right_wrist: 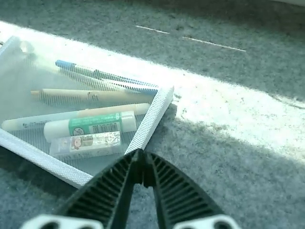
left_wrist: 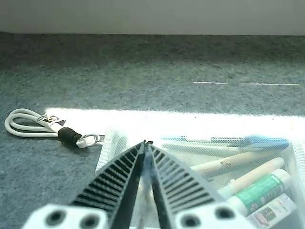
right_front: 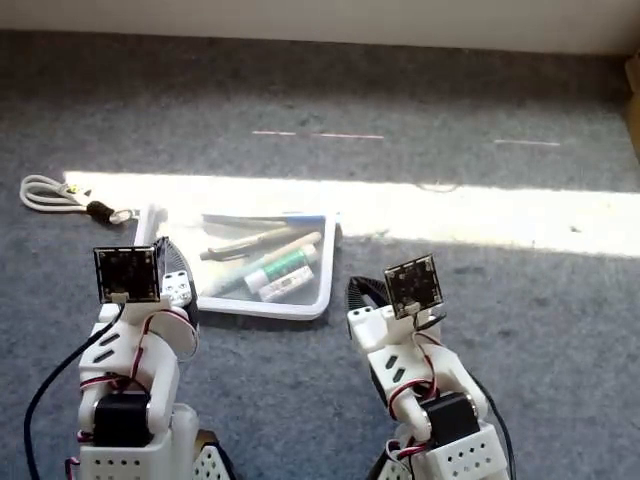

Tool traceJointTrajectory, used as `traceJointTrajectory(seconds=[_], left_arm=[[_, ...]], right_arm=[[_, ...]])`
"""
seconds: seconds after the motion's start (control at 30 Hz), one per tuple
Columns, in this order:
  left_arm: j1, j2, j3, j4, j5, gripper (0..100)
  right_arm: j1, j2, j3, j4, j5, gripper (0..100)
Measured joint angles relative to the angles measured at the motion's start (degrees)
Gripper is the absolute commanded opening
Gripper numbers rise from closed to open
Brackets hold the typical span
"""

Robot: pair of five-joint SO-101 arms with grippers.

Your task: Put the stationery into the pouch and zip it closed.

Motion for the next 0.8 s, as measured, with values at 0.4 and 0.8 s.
traceJointTrajectory(seconds=[0.4,0.8], left_arm=[[-0.09,0.0,8.0,-3.43,0.0,1],[-0.09,0.0,11.96,-4.57,-9.49,1]], right_arm=[[3.43,0.0,0.09,5.98,0.0,0.5],[7.74,0.0,0.09,19.78,0.0,0.5]])
